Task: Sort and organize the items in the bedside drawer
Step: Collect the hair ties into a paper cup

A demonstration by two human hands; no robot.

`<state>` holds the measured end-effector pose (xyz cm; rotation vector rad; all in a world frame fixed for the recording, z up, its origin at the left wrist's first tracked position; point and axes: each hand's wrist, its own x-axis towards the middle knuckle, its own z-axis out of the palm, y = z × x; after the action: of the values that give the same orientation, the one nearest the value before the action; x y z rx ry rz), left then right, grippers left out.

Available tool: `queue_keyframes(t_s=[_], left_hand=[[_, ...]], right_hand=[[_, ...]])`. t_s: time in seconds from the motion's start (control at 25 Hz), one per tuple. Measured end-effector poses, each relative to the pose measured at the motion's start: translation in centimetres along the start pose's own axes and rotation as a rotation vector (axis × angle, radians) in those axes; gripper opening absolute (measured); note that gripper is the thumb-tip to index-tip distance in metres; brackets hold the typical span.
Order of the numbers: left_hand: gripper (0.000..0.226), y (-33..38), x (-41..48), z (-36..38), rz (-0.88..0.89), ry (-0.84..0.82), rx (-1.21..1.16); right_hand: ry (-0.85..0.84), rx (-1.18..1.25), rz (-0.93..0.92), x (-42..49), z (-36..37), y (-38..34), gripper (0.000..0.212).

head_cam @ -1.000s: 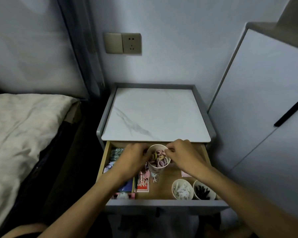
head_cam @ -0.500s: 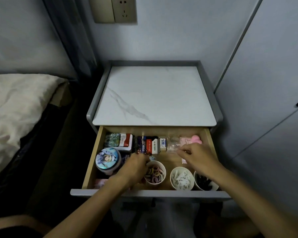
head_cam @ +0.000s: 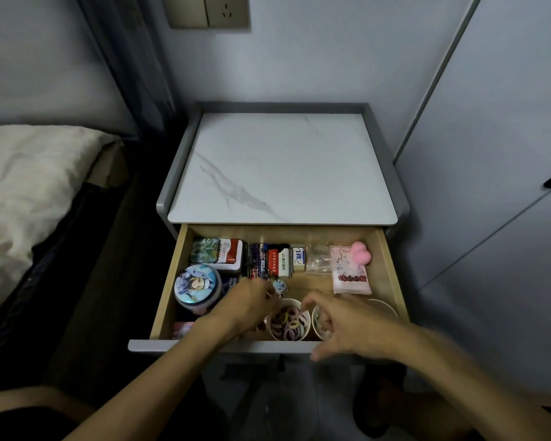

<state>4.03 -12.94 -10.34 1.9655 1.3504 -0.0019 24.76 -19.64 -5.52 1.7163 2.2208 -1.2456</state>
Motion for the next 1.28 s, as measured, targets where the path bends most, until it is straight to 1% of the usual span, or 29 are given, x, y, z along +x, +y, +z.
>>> queue_keyframes(t_s=[0.12,0.24,0.36,0.48,0.68,0.88,1.0,1.12,1.28], left_hand=[[0.025,0.3,-0.6,-1.7,0.001,0.091,0.031],[0.028,0.9,-1.1,-4.0,0.031,0.158,0.065],[0.027,1.4,-1.6,-6.5,0.038,0.216,0.110],[0.023,1.3,-1.3,-8.7,0.040,0.273,0.136],[0.016,0.2,0.1,-10.9,0.010,0.262,0.155],[0.016,-0.6,1.9,-11.8,-0.008,0.246,0.134],[0.015,-0.7,2.6,-12.3,-0.003,0.230,0.144],[0.015,-0.3,3.0,-12.9,0.003,0.206,0.175],[0.019,0.3,2.9,-13.7,-0.008,0.161,0.210]], right_hand=[[0.011,-0.176,-0.019,0.1,0.0,-1.2,0.049],[0.020,-0.210,-0.026,0.7,-0.9,-1.5,0.040],[0.093,-0.232,-0.036,1.9,-2.1,-1.4,0.033],[0.183,-0.315,-0.024,4.0,-3.8,-1.0,0.032],[0.283,-0.384,-0.022,7.5,-6.6,0.0,0.033],[0.419,-0.561,-0.087,9.8,-8.0,0.4,0.030],[0.469,-0.591,-0.080,10.9,-8.7,0.8,0.028],[0.488,-0.595,-0.076,11.8,-9.3,1.0,0.025],[0.439,-0.573,-0.048,12.1,-9.6,0.8,0.021]])
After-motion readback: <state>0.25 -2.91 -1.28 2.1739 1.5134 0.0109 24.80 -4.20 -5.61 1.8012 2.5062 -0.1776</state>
